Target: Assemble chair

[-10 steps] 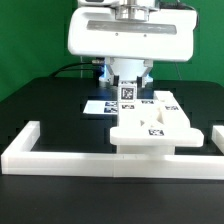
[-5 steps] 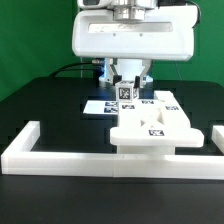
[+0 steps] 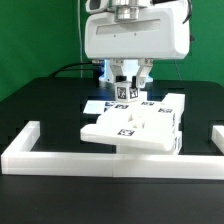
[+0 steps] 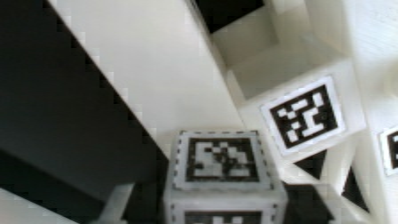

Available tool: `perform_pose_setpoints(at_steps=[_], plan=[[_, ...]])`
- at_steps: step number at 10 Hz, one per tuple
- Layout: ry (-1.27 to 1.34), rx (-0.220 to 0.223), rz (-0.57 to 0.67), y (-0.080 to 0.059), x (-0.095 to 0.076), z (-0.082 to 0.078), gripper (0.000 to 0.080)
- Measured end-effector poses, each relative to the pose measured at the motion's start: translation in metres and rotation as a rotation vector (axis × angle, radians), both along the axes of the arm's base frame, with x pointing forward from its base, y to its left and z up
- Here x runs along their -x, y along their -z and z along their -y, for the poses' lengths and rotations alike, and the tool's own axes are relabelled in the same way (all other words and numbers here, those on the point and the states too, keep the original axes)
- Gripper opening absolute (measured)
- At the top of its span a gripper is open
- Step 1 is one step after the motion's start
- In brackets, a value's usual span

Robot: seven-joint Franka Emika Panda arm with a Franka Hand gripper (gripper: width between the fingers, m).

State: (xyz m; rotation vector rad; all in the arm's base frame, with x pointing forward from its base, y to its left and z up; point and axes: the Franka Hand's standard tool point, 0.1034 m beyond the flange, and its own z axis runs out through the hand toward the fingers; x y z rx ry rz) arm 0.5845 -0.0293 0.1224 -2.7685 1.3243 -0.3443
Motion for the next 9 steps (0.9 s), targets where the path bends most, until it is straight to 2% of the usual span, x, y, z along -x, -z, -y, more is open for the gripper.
perform_pose_setpoints(at_steps=[1,2,3,4,5,6,7,9], plan=[[0.066,-0.017,0.004,0.0,0.0,-0.001,0.0287],[0.077,-0.02,0.004,0.0,0.0,-0.001,0.035],[0.069,-0.018,0.004,0.0,0.0,-0.001,0.035],[0.068,-0.018,0.004,0.0,0.0,-0.001,0.0533],[0.02,-0.011,0.006,-0.003,0.0,-0.001,0.0533],[0.047,-0.043,0.024,-0.011,-0.001,0.002,0.0625],[0.025,-0.068,0.04,-0.019,-0.002,0.008,0.0642],[-0.089,-0.067,0.024,-0.021,0.0,0.018,0.0648]])
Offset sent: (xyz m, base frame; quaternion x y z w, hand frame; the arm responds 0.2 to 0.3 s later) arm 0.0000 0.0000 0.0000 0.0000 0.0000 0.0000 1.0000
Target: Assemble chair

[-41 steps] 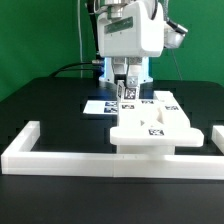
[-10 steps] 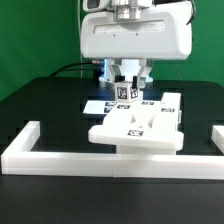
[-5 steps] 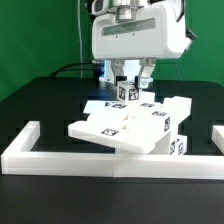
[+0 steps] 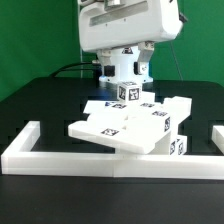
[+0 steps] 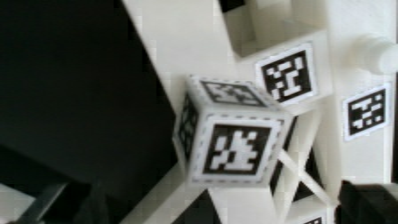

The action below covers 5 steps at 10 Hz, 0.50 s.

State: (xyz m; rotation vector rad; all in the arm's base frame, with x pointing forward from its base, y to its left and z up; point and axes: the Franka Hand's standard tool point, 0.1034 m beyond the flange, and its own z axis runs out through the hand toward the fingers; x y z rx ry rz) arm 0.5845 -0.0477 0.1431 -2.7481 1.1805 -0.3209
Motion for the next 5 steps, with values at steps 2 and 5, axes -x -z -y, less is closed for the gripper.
perform_pose_setpoints(at_steps=[2,5], plan=[[-0.014,0.001,-0.006,0.0011,0.0012,0.0019,0.0649],[-0.103,0.046,-0.006,0.0001,-0.0002,-0.0029,0.0649]])
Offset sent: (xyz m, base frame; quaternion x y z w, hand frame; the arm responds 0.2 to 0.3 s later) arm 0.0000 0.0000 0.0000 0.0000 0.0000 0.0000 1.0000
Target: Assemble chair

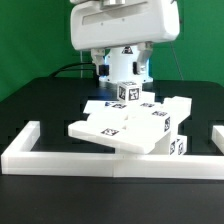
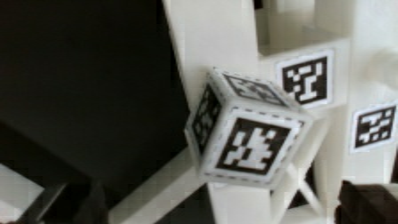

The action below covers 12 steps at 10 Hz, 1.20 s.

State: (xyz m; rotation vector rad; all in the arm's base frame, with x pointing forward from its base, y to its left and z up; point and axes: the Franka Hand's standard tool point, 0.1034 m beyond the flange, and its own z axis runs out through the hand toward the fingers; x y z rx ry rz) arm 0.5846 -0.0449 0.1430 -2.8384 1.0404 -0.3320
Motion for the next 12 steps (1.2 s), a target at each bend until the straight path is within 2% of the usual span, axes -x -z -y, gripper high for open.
perform_pose_setpoints(at_steps=[3,4,7,9,12], plan=[[-0.23,0.075,0.038,-0.0026,-0.0028,-0.0026,0.0649],[-0.312,0.087,0.044,-0.0014,-0.0022,-0.0005,0.0649],[-0.31,0.087,0.041,-0.0004,-0.0018,0.0005,0.0649],[-0.458,0.131,0.037,-0.0007,-0.0018,-0.0005,0.0649],[-0.648,0.174,0.027,-0.002,-0.0028,0.0003,0.0649]])
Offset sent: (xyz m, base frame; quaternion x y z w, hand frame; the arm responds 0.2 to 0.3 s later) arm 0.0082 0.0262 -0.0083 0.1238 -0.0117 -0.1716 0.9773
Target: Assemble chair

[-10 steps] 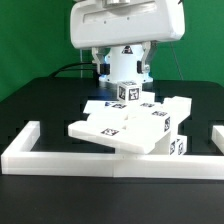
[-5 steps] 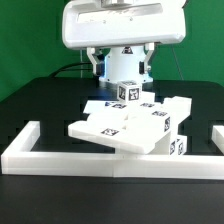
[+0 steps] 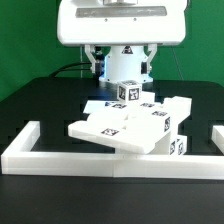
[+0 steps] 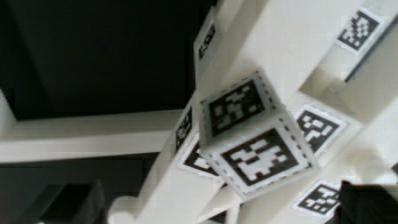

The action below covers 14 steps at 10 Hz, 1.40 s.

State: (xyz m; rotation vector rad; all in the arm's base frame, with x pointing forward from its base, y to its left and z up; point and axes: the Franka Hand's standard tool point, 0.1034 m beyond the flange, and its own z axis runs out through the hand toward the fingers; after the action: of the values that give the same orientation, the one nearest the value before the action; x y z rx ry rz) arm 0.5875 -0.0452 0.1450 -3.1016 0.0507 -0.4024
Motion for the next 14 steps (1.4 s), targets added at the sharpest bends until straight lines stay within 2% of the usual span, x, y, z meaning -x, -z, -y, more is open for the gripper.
perform_pose_setpoints(at_steps=[1,4,5,7,8,10,12,13,14], plan=[[-0.032,0.013,-0.006,0.002,0.001,-0.002,0.0649],[-0.021,-0.002,-0.033,0.003,0.003,-0.004,0.0649],[-0.054,-0.031,-0.129,0.004,0.008,-0.013,0.0649],[-0.083,-0.059,-0.272,0.003,0.009,-0.02,0.0649],[-0.143,-0.057,-0.296,0.005,0.003,-0.017,0.0649],[-0.13,-0.052,-0.288,0.007,0.003,-0.016,0.0649],[-0.314,0.004,-0.241,0.016,-0.006,-0.011,0.0649],[-0.319,0.01,-0.245,0.021,-0.005,-0.005,0.0649],[-0.32,0.011,-0.244,0.022,-0.005,-0.006,0.0649]])
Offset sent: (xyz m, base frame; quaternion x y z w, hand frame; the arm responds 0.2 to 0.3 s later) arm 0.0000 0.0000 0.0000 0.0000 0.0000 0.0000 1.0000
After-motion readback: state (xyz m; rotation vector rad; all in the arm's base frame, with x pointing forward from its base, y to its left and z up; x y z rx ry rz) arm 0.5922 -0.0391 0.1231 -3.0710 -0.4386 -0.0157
